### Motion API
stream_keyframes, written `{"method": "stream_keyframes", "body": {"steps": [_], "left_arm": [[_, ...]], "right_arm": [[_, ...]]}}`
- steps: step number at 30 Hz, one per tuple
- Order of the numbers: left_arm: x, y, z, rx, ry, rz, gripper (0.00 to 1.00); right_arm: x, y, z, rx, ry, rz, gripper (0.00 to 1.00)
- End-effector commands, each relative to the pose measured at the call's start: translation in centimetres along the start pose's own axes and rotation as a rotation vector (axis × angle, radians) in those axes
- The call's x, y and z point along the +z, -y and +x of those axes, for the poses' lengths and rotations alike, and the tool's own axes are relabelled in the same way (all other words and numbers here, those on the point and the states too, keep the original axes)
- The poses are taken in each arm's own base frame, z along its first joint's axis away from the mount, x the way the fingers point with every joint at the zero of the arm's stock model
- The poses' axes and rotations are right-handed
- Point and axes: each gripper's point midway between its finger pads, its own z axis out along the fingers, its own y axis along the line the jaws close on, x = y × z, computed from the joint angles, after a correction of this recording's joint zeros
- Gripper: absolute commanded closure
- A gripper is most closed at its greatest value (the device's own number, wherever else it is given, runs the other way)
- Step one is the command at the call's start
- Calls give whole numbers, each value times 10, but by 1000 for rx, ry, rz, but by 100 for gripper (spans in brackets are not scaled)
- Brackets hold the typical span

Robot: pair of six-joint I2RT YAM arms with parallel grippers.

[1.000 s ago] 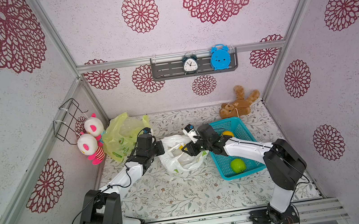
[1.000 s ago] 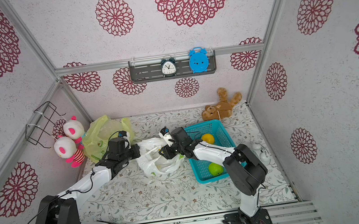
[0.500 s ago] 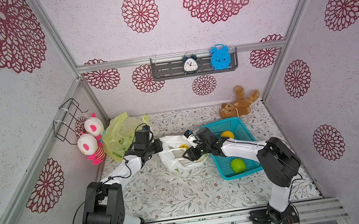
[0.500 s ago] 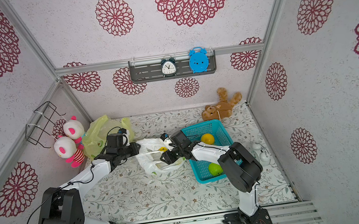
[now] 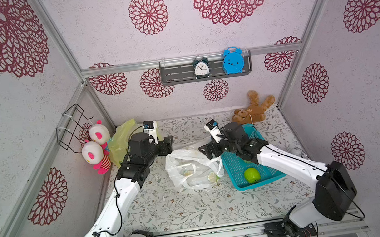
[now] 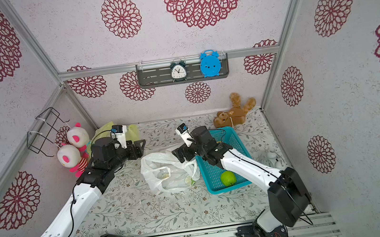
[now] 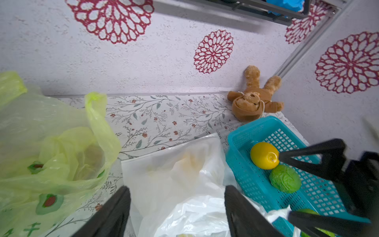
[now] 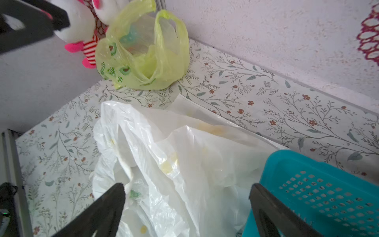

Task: Untie the knot of a plastic bag & take out the apple
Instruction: Adjust the plastic bag at the center of the board.

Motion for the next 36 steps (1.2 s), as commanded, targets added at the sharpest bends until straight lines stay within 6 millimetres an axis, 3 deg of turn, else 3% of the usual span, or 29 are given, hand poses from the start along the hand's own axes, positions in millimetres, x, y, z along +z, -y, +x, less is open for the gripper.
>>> {"method": "stream_keyframes", "body": {"steps": [1,4,6,11,17,21,27,33,36], "left_arm": [[14,32,4,164,-25,146,23],[24,43,10,228,-42,224,19],[29,46,14,269,-48,252,16],[45,46,33,332,-102,294,12],[64,34,58,308,-181,297,12],[69,26,73,271,-226,291,12],[69,23,92,254,-265,302,12],[82,4,106,123,-300,278,15],[85,-5,111,82,-307,258,16]], "right_arm": [[25,-10,33,-118,-158,-53,1],[49,-17,54,-218,-238,-41,1],[66,-4,60,-239,-270,35,1],[95,24,52,-255,-284,124,1],[118,10,42,-249,-272,-27,1],[134,16,58,-198,-340,-83,15],[140,11,72,-72,-351,-249,34],[135,-17,78,-8,-366,-480,43],[128,-11,71,-8,-350,-430,58]]}}
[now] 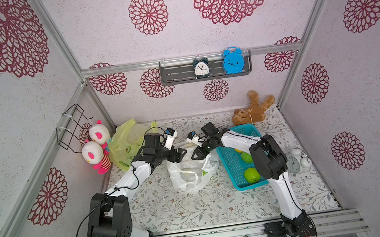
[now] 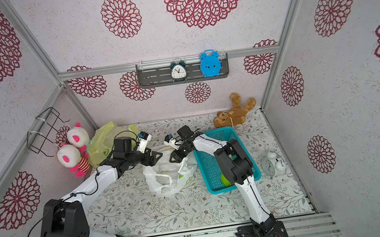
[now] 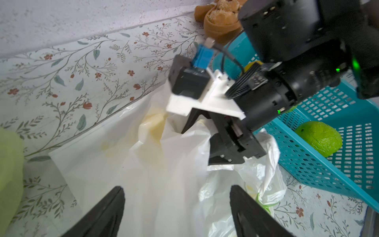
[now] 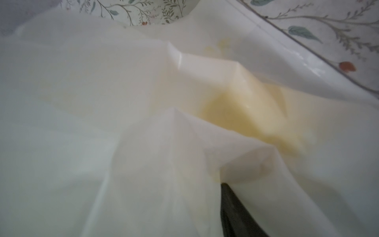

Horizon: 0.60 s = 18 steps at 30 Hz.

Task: Untie the knot of a plastic bag & take out the apple
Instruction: Adjust the plastic bag at the center of the board.

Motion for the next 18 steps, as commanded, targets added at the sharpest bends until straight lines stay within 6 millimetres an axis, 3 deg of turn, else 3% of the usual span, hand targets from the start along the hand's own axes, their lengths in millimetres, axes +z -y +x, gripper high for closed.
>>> {"method": "stream_keyframes", "body": {"steps": [1,4,10,14,18], "left_arm": [[5,-5,4,-50,9,8,16],[9,5,4,23,-15,9,13],[4,18,-12,133,10,52,13],[-14,32,-29,205,105,77,9],[-7,19,-37,225,74,7,9]], "right_arm": [[-27,-21,-21,-13,81,-39,59],[-53,-26,-42,8,197,-41,75],[-98,-58,-74,-33,301,-107,96],[-120,-75,-80,-96,319,-126,98],[-116,-80,-71,-121,276,-162,98]]}}
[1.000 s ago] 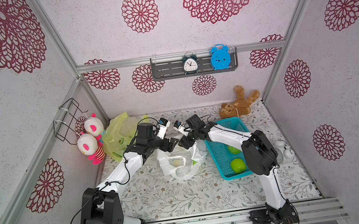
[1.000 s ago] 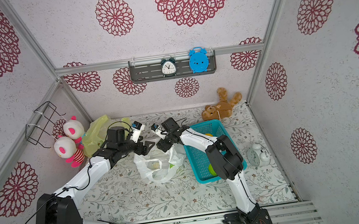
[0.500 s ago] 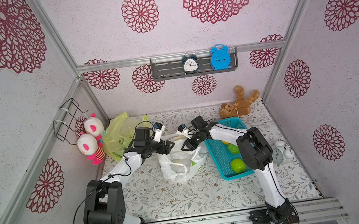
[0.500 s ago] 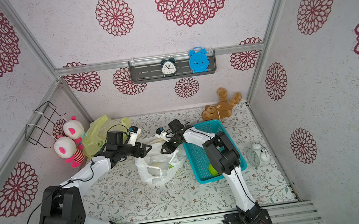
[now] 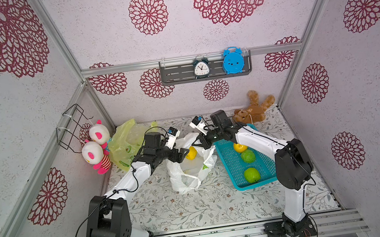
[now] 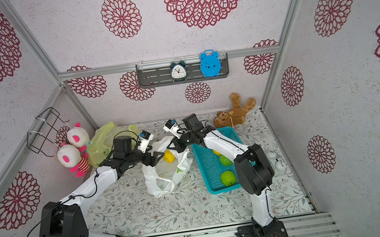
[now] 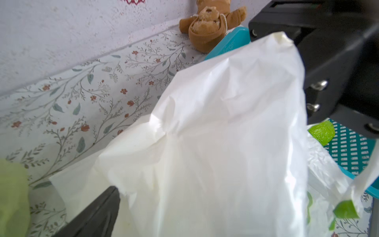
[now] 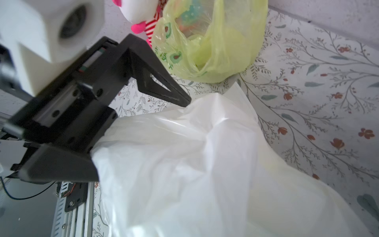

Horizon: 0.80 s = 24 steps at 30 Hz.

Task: Untie the knot of a plastic bag & take out the apple
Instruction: Adjust the plastic bag at the center of the board.

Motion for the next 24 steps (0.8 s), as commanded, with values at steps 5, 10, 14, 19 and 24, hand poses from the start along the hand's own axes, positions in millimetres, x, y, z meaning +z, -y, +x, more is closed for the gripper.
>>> {"method": "stream_keyframes", "body": {"steps": [5,10,14,19,24], "left_arm": [[32,-8,12,37,-136,-15,19],[29,-25,10,-40,-130,-118,87],[22,-20,-6,-78,-56,-116,100],[26,-20,-6,-132,-84,-114,100],[29,-16,-6,-156,-74,-93,100]], "right_arm": [[0,-13,9,-26,-37,-90,88],[-22,11,-7,-5,25,133,63],[-66,1,-32,-36,149,295,30],[-82,-94,-39,-245,257,243,29],[-35,-141,-18,-180,264,-23,52]]}}
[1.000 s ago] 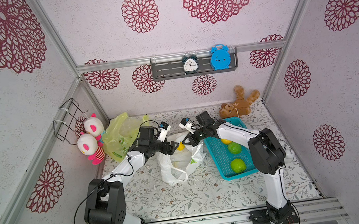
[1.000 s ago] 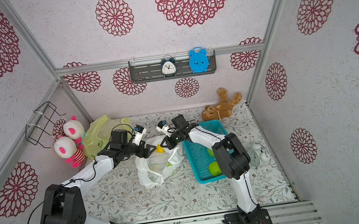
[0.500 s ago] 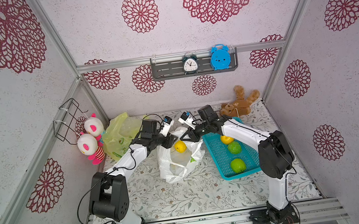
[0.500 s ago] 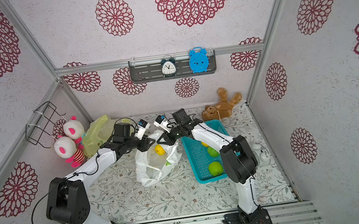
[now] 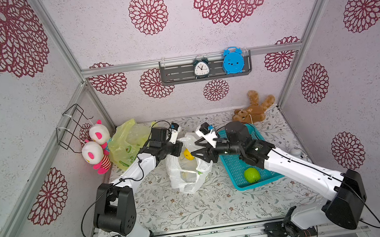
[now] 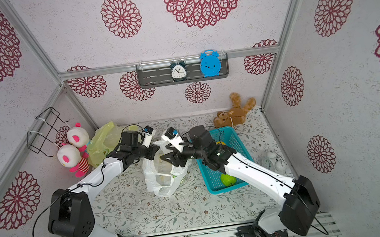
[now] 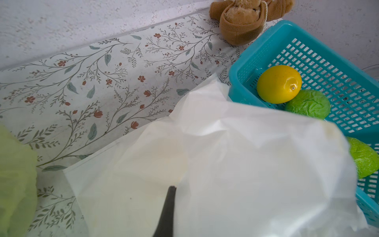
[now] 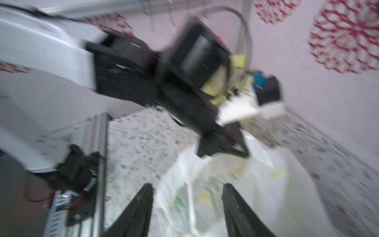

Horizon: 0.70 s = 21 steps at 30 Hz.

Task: Untie the knot of a plastic bag & take out the apple
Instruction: Adjust the plastic bag at the center of the board.

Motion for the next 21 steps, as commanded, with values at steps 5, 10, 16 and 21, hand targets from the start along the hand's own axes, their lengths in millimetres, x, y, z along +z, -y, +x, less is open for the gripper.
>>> {"method": "stream_keyframes", "body": {"steps": [5,10,16,21], "left_arm": [[-3,8,-10,-25,33,30,100],[-3,10,-10,-20,52,44,100],[5,19,-6,-7,39,105,100],[12,19,-5,-23,33,122,100]], "right_arm": [[77,46,73,184,-165,22,60],[89,99,110,296,-202,149,66],[94,136,136,328,-229,328,51],[113,149,143,317,-239,343,35]]}}
